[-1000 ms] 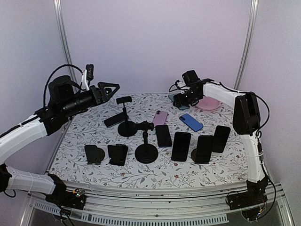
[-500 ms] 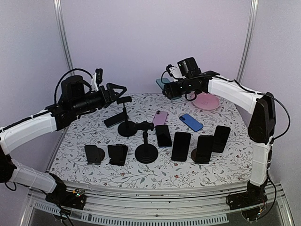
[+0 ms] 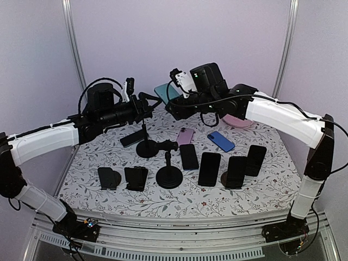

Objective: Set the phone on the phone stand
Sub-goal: Pass from the right arm to the left

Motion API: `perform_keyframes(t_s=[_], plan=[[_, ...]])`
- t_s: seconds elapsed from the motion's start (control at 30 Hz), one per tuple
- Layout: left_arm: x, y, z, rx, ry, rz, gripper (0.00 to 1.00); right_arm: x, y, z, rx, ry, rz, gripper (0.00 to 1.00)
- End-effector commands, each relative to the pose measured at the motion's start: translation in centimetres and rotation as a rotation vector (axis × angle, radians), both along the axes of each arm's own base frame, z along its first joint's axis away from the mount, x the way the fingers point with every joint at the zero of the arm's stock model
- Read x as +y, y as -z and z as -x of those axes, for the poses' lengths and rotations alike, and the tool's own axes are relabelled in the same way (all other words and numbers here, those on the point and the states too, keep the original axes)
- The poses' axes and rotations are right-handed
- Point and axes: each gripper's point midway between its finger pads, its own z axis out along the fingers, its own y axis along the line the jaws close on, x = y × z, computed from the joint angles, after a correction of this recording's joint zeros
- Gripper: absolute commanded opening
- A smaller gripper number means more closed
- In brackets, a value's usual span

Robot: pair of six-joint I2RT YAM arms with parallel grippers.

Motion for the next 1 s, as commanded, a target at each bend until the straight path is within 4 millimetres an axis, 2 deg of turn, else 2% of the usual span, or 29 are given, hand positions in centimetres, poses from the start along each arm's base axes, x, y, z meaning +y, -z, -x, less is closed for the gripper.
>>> perform_keyframes(t_s=[0.0,0.1,0.23,0.33,0.4,0.5,0.57,0.6,0.73,0.83,0.87,0.97], plan=[[-1.5,-2.0,0.9,-0.029,0.018,0.055,0.68,1.4,-3.2,2.7,-0.078,0.001,-0.060,0.49],[-1.9,-2.1,1.9,-0.025,0.021,0.064,0.66,2.3,-3.3,4.5,-0.082,-0.013,-0.054,0.49],[-1.5,-1.7,3.1,-0.008,-0.001,0.079,0.58,3.2,-3.6,7.1,-0.091,-0.033,-0.056,0.49],[-1.0,-1.2,4.0,0.012,-0.018,0.100,0.38,3.6,-3.1,8.9,-0.092,-0.042,-0.044,0.49],[-0.7,-1.0,4.9,0.015,-0.028,0.115,0.18,3.8,-2.8,9.8,-0.091,-0.041,-0.042,0.49],[-0.4,-0.8,6.1,0.005,-0.027,0.124,0.00,3.6,-2.1,10.7,-0.073,-0.028,-0.042,0.49],[-0.5,-0.8,7.0,-0.020,-0.009,0.134,0.00,3.6,-1.6,11.2,-0.051,-0.028,-0.053,0.50],[-0.5,-1.0,7.5,-0.039,0.002,0.137,0.00,3.7,-1.4,11.5,-0.042,-0.032,-0.056,0.54],[-0.4,-2.4,9.3,-0.150,0.061,0.135,0.00,3.7,-0.8,12.6,0.011,-0.050,-0.092,0.82],[0.1,-3.3,10.4,-0.242,0.085,0.101,0.00,3.3,-1.6,13.6,0.054,-0.077,-0.161,0.97],[0.4,-3.8,10.7,-0.271,0.087,0.089,0.00,3.2,-1.9,14.0,0.063,-0.092,-0.180,1.00],[1.5,-6.1,11.8,-0.399,0.090,0.049,0.00,2.8,-3.0,15.1,0.091,-0.132,-0.236,0.99]])
